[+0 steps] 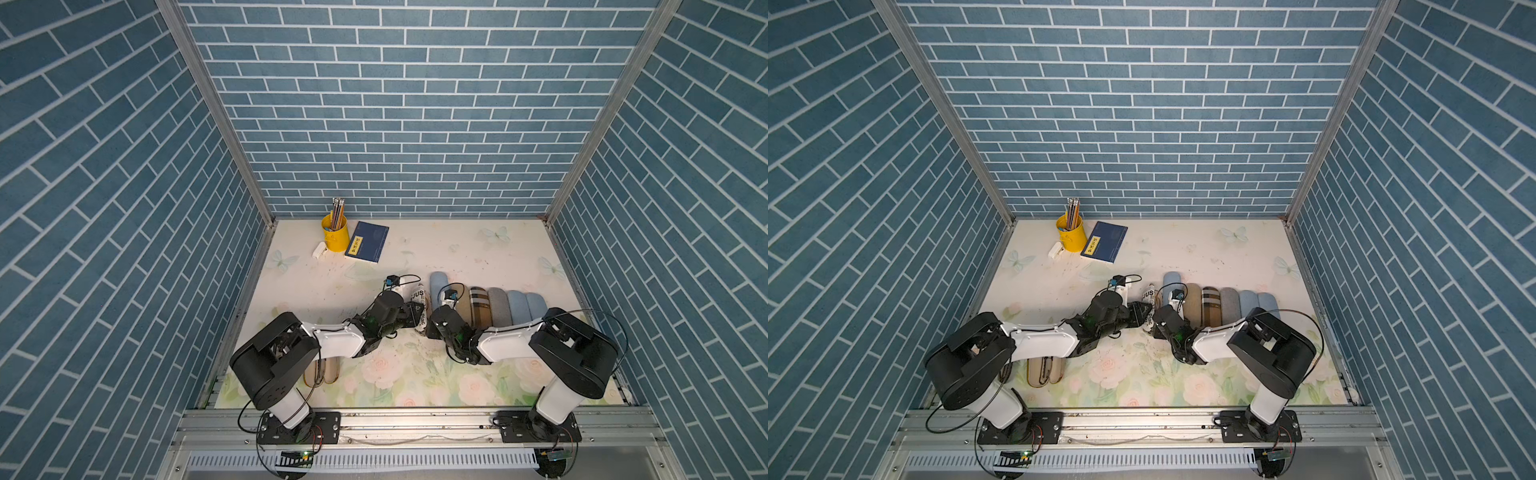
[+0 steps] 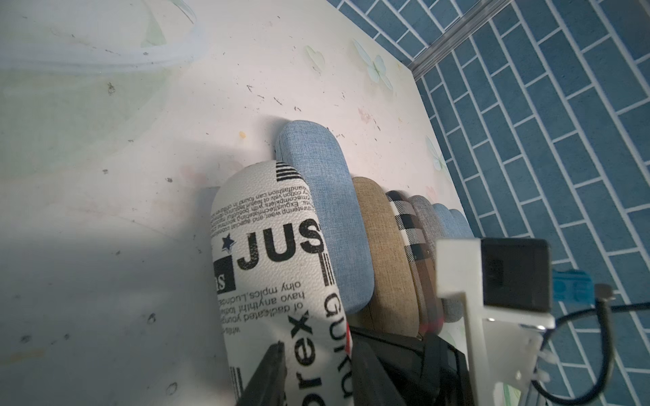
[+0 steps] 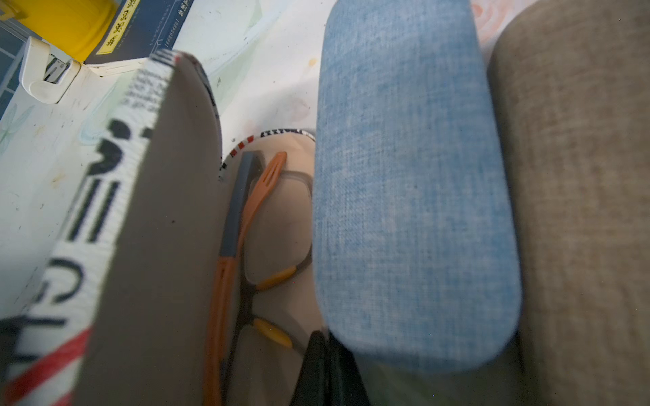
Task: Close the glasses case
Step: Close the glasses case at the center of the board.
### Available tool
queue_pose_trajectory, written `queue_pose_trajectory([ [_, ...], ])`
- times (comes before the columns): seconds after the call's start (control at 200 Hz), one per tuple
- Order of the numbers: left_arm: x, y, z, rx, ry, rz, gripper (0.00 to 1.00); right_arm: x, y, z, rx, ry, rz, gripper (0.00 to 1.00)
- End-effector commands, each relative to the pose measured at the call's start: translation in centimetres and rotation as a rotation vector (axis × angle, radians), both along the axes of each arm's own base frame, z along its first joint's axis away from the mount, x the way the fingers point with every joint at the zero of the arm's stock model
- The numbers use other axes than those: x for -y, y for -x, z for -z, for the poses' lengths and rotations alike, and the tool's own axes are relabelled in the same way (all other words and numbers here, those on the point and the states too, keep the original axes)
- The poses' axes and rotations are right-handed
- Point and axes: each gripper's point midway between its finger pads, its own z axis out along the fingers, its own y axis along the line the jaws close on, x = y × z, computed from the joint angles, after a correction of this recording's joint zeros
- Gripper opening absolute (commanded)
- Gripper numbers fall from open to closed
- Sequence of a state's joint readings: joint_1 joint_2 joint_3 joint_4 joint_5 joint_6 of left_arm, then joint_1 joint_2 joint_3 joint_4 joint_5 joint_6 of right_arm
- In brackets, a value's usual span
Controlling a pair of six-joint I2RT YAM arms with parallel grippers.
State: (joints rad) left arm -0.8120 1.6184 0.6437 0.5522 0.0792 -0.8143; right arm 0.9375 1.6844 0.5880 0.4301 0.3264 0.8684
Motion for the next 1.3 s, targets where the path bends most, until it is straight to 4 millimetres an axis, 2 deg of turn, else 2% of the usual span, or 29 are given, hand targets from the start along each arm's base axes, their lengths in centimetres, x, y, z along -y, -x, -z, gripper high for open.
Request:
queue_pose_trajectory([
  [0.0,0.9,0.7,1.4,-0.031,-0.032,0.043,0.35,-0.5,0.8,-0.5,-0.014,-0.034,-0.023,0.05],
  [0.765,1.8,0.8,2.5,-0.047,-0.045,0.056,0.34,-0.2,1.1,-1.3,-0.016,-0.069,-0.041,0.05],
  [0.87,2.2,0.8,3.3,-0.06,-0.065,0.061,0.34,-0.2,1.3,-2.1,-0.008,-0.121,-0.068,0.1],
  [1.01,2.4,0.8,4.6,-0.082,-0.095,0.06,0.34,-0.6,1.8,-3.3,-0.025,-0.156,-0.149,0.21],
  [1.13,2.2,0.8,5.8,-0.096,-0.119,0.052,0.34,-0.4,2.2,-4.2,-0.025,-0.201,-0.186,0.24],
  [1.295,2.9,1.1,7.0,-0.113,-0.143,0.065,0.34,-0.4,2.5,-4.0,-0.047,-0.187,-0.228,0.26],
])
